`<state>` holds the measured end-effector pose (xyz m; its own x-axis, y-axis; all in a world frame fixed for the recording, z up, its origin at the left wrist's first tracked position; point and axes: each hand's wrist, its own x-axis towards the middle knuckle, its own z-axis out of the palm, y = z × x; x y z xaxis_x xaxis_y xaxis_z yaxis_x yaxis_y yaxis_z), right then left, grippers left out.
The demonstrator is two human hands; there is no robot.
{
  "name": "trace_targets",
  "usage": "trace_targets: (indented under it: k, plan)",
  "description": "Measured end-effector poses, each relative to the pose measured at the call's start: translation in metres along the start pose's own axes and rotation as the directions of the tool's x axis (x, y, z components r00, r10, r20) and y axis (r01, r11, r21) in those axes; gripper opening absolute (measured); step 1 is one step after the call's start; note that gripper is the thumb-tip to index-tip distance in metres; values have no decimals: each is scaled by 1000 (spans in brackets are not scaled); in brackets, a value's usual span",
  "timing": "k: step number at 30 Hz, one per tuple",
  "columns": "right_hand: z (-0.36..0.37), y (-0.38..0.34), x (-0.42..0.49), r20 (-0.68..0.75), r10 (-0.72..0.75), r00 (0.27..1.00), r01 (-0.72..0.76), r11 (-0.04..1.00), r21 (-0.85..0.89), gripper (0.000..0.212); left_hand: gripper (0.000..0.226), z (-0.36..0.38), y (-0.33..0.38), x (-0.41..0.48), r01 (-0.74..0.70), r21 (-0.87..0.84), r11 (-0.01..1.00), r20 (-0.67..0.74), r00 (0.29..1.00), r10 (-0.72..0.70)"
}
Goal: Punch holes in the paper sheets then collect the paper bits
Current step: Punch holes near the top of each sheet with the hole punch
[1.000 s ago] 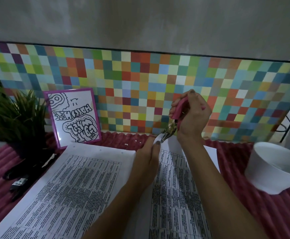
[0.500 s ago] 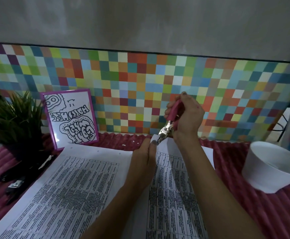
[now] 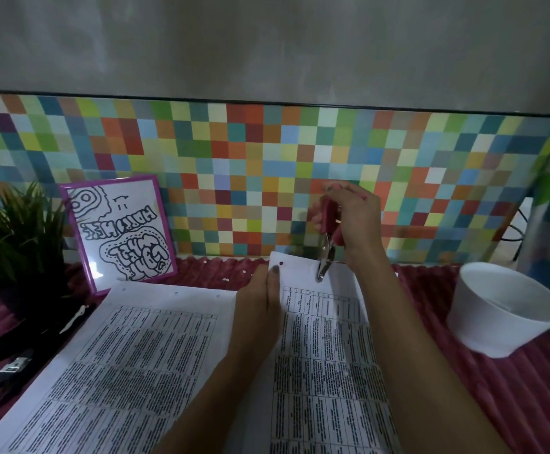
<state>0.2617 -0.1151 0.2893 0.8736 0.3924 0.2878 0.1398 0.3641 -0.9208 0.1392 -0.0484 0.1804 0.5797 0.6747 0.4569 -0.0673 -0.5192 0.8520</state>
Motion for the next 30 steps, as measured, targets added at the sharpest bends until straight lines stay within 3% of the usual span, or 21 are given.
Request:
trace_targets:
  k: [8, 18, 30]
  plan:
    - [-25, -8, 5, -116, 4, 993, 3, 998, 61, 19, 35, 2, -6, 1, 45, -45, 998, -30, 998, -47]
    - [-19, -7, 1, -180, -149, 972, 167, 982, 91, 21, 34, -1, -3, 1, 43, -54, 998, -62, 997, -46]
    - [-22, -6, 6, -215, -116, 970, 145, 981, 128, 13, 34, -2, -4, 1, 23, -22, 999, -65, 998, -24]
